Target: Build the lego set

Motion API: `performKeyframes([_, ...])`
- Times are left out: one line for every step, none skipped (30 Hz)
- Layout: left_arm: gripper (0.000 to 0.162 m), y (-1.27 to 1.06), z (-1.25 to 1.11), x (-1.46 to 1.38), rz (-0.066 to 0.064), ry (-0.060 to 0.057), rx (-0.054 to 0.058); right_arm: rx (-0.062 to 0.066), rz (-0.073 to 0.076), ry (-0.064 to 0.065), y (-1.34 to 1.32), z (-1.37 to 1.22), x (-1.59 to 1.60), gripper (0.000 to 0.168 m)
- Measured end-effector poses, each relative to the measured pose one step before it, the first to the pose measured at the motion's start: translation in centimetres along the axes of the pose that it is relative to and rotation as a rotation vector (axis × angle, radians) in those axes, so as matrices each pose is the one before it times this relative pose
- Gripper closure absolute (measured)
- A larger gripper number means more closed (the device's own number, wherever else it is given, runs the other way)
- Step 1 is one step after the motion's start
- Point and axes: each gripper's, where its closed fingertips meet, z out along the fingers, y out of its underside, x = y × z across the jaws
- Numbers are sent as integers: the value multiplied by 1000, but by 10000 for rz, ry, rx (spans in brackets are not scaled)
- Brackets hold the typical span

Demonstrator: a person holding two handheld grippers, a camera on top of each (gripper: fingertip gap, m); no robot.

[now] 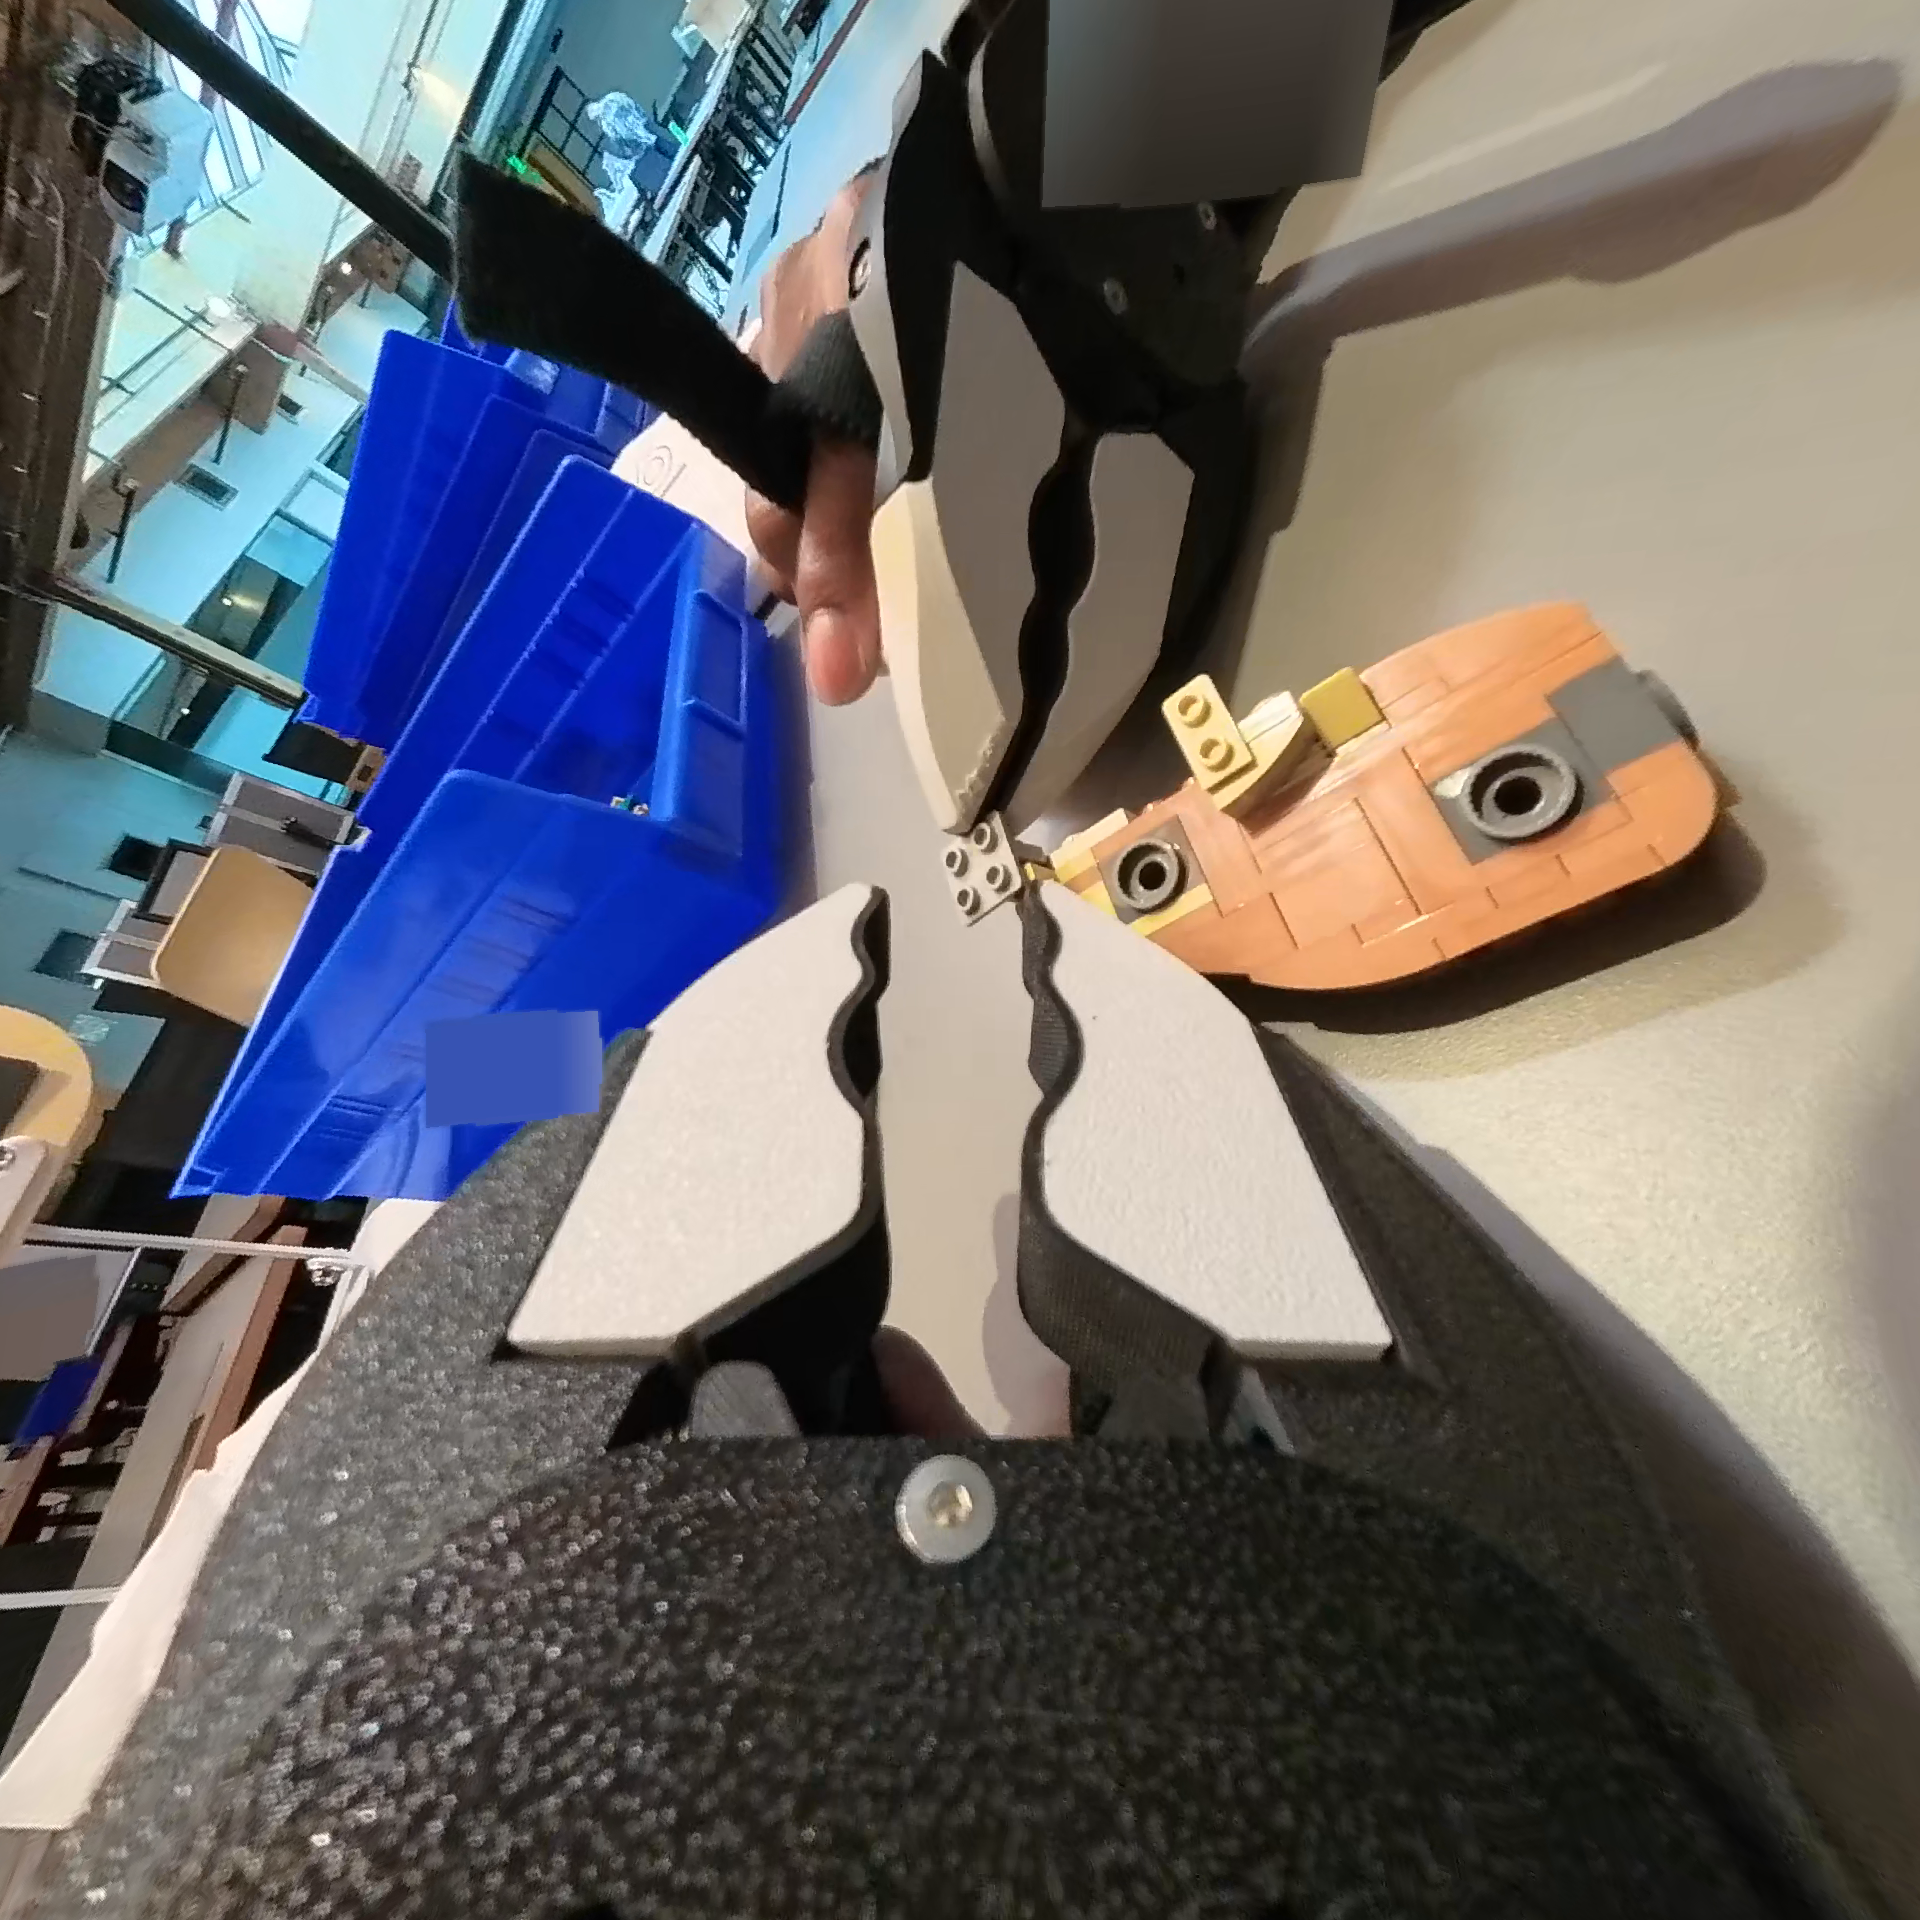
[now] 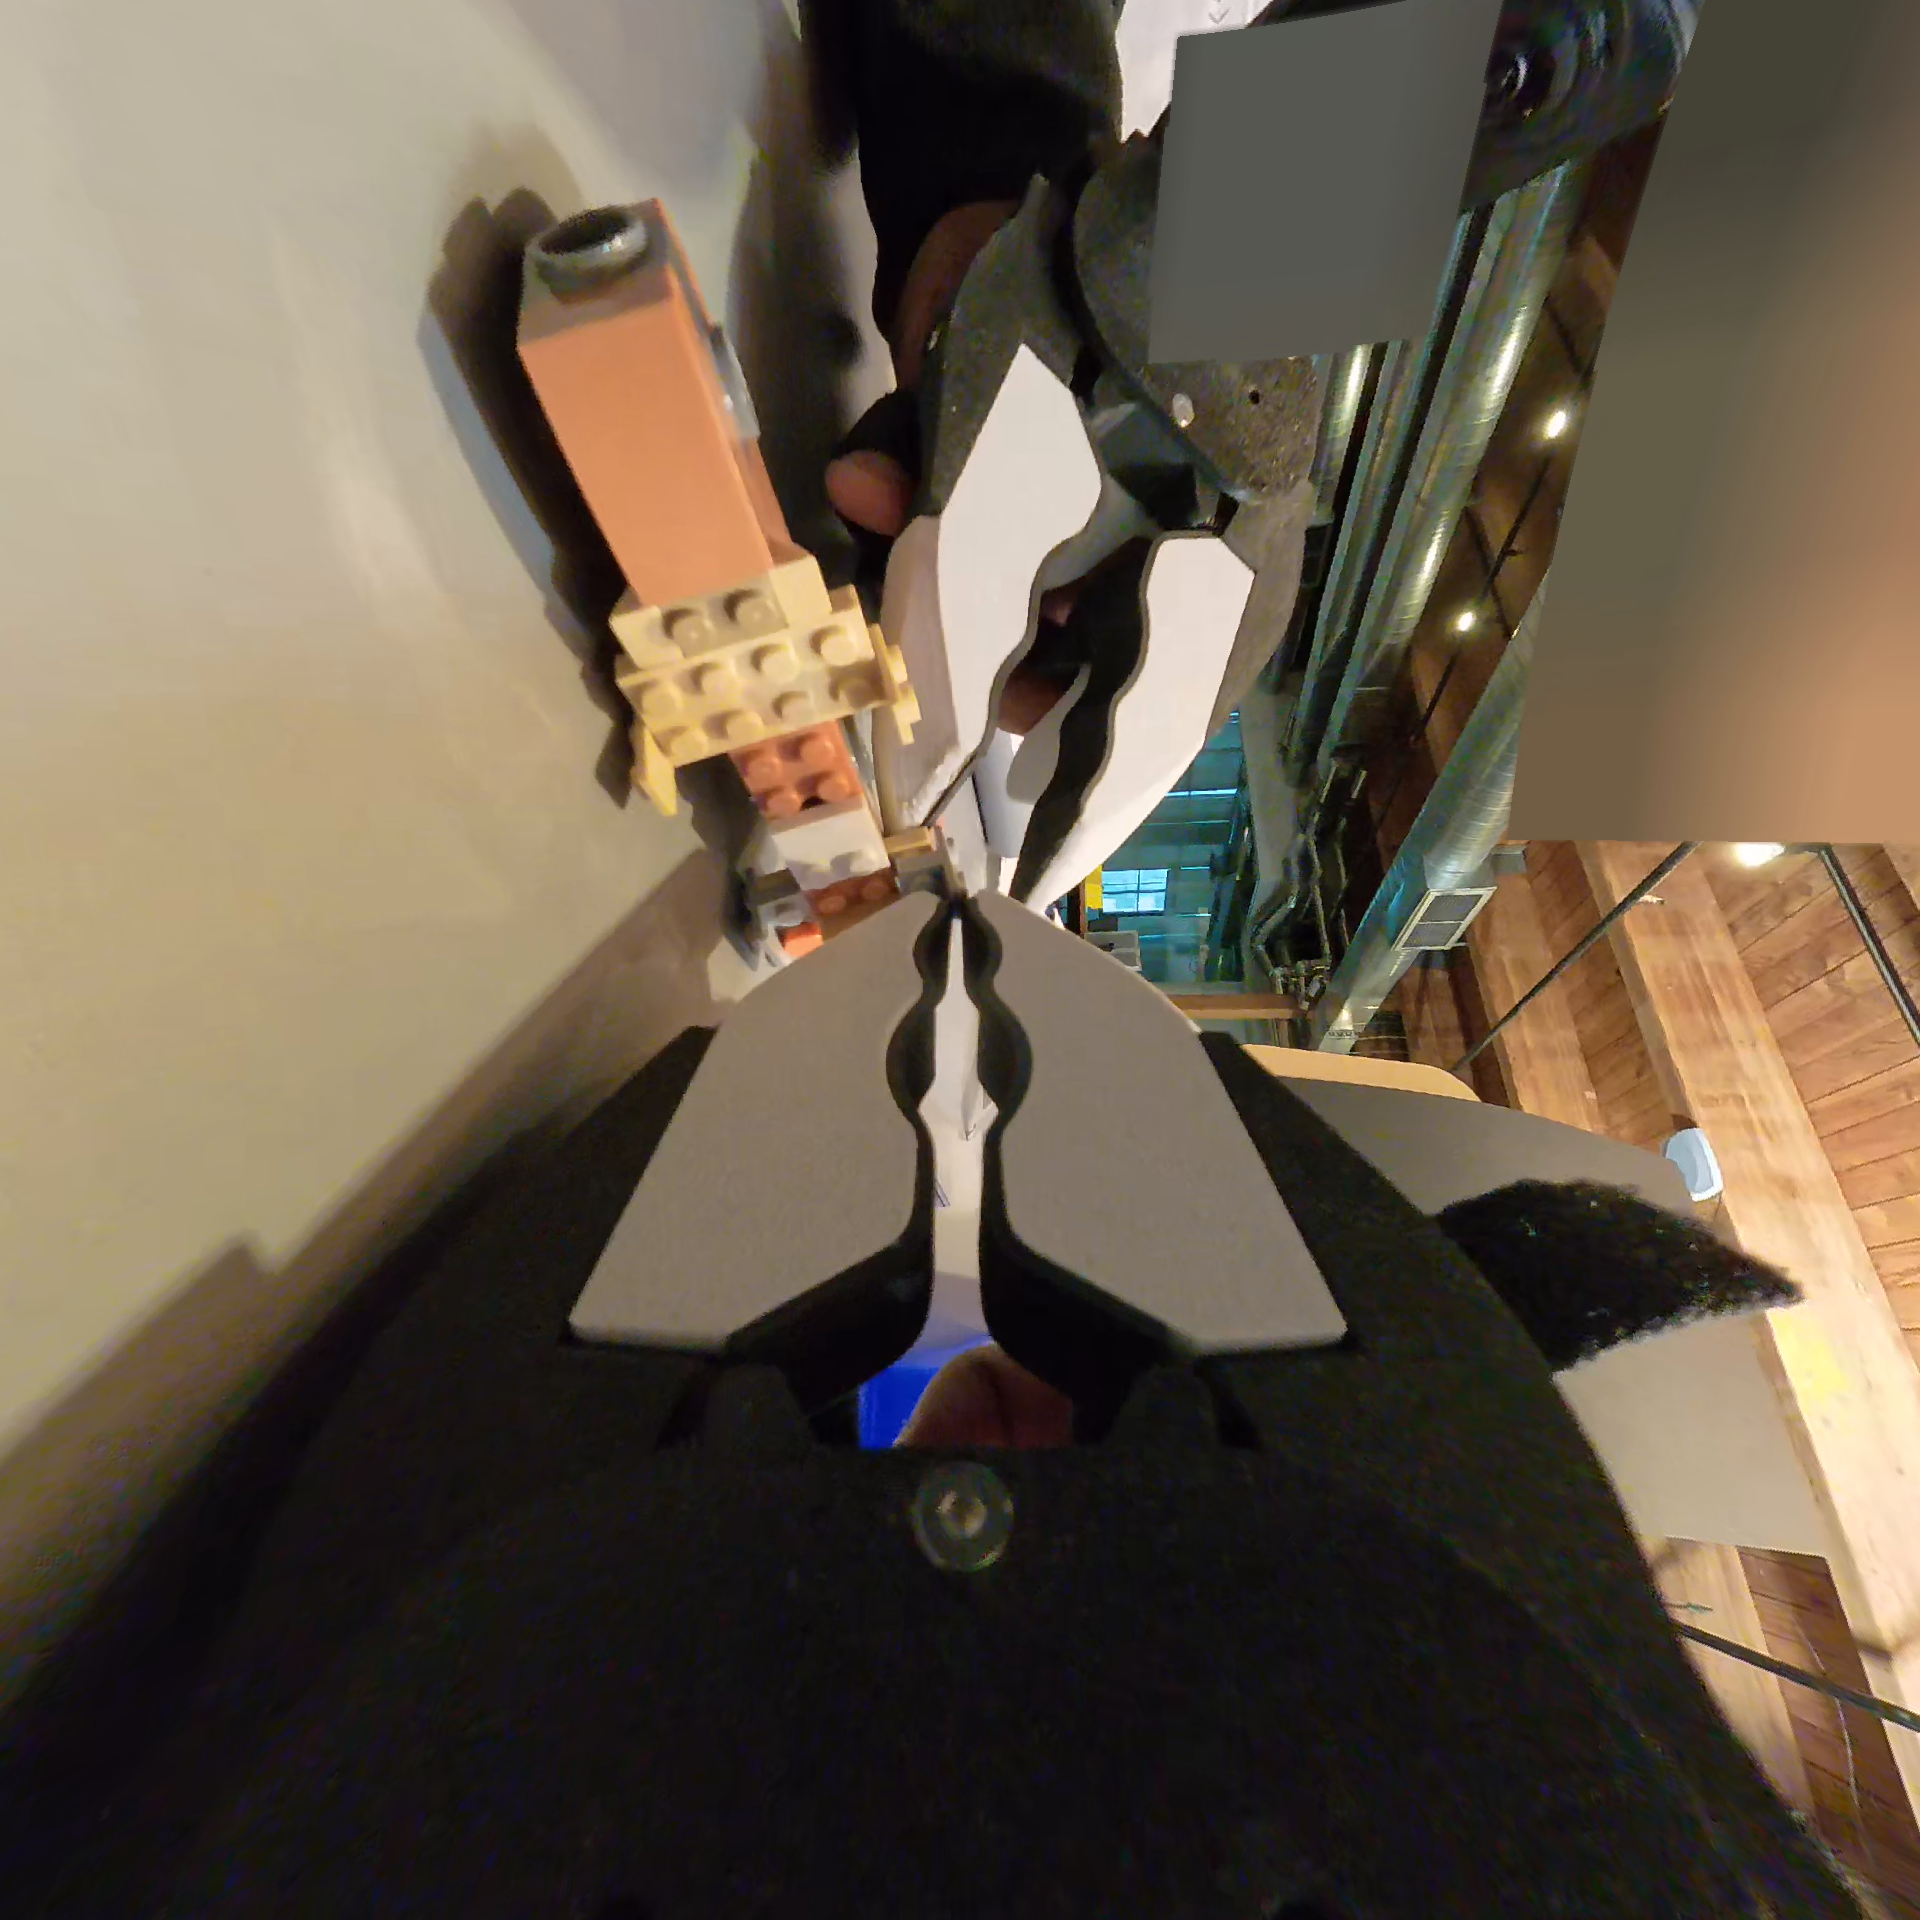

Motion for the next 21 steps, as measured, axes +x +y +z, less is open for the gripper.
performKeyframes([138, -4, -10, 12, 21, 3, 16, 12, 12, 5, -2, -7, 7, 167])
performKeyframes([138, -3, -10, 7, 24, 1, 16, 14, 22, 1, -6, 7, 7, 166])
performKeyframes([138, 6, -4, -5, 25, 0, 13, 11, 21, 0, -2, 5, 7, 166])
performKeyframes([138, 5, 2, -3, 20, -5, 7, 6, 21, 0, 12, -6, 7, 166])
performKeyframes([138, 10, -4, -7, 10, -3, 4, 4, 20, -1, -1, -8, 14, 166])
performKeyframes([138, -1, 1, -4, -1, -3, 1, 1, 9, 0, 4, -7, 4, 166])
performKeyframes([138, 8, 7, -12, -2, -3, -2, -1, -2, 3, 1, -30, 12, 166])
performKeyframes([138, 6, 4, 5, 1, -1, 1, -4, -14, 6, 7, -16, 6, 166])
performKeyframes([138, -1, 0, -3, 2, -1, 1, -8, -30, 8, -1, -17, 8, 166])
performKeyframes([138, -1, 0, -1, 0, -1, 0, -16, -45, 6, 3, -15, 7, 166])
performKeyframes([138, 0, 0, -1, 0, -1, 0, -22, -71, 1, -1, -16, -2, 166])
performKeyframes([138, 7, -1, -5, -1, 1, 0, -22, -97, -3, 8, -21, -9, 165])
performKeyframes([138, -1, 0, 7, -4, 3, 1, -14, -97, -5, -3, -15, -11, 165])
performKeyframes([137, -3, -2, -4, -5, 4, 3, -2, -81, -10, -6, -23, -9, 164])
performKeyframes([137, 1, 3, -1, -1, 4, 5, 8, -55, -17, -1, -26, -7, 164])
performKeyframes([137, 2, -6, -3, 1, 1, 6, 20, -29, -21, 4, -28, -11, 164])
performKeyframes([137, 4, 1, 0, -4, 3, 3, 26, -22, -17, -13, -33, 8, 164])
performKeyframes([137, -2, -2, -11, -1, 1, 3, 25, -28, -8, 4, -31, 5, 164])
performKeyframes([137, 5, 4, 9, 0, 2, 1, 27, -20, -7, -21, -38, 9, 164])
performKeyframes([137, -1, -3, -10, -3, 1, 1, 28, -15, -8, -30, -32, 14, 164])
performKeyframes([137, 7, -1, -5, -3, -1, 0, 17, -22, -1, -8, -30, 10, 164])
